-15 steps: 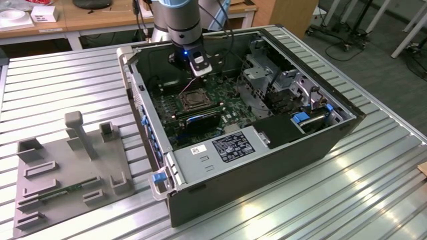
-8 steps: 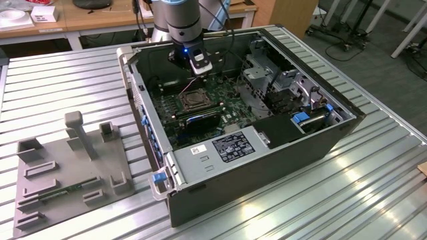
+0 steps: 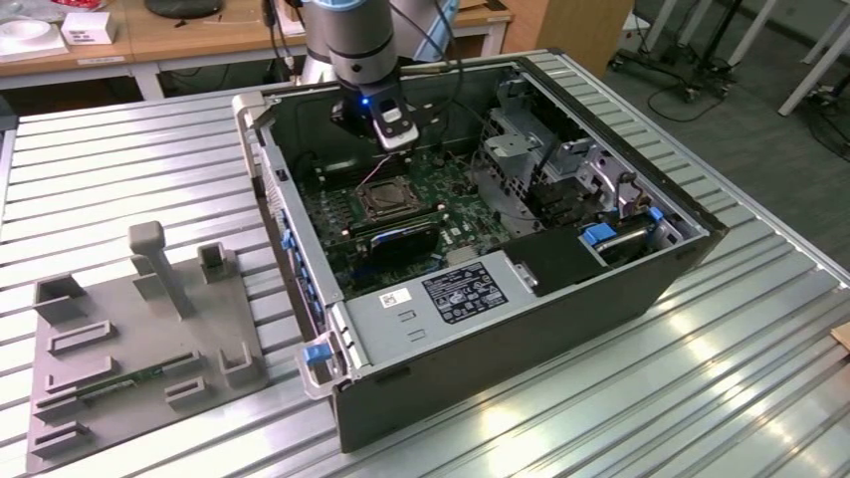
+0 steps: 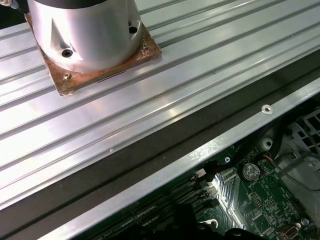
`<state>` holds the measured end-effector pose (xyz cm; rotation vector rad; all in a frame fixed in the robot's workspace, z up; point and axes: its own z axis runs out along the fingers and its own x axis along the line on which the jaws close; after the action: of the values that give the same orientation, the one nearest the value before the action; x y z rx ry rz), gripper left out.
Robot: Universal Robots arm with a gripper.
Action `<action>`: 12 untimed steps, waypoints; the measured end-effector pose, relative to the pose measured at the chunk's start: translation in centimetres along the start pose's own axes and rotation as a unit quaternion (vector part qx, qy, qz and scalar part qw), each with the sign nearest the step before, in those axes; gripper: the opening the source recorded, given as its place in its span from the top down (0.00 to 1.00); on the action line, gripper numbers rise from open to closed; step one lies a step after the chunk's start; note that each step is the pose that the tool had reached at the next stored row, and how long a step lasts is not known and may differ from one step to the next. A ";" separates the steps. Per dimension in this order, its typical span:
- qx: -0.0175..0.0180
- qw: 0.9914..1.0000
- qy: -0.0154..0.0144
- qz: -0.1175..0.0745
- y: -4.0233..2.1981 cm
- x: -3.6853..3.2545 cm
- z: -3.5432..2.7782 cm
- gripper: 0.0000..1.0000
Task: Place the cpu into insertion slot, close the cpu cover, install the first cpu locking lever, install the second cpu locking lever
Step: 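Install the first cpu locking lever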
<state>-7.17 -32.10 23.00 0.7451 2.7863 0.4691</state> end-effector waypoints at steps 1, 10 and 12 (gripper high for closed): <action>0.000 1.000 0.000 0.000 -0.03 0.06 -0.02 0.89; -0.002 1.000 -0.003 -0.001 -0.48 0.27 -0.21 0.89; -0.002 1.000 -0.004 -0.001 -0.59 0.34 -0.26 0.89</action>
<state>-7.80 -32.47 22.99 0.7409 2.7776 0.4705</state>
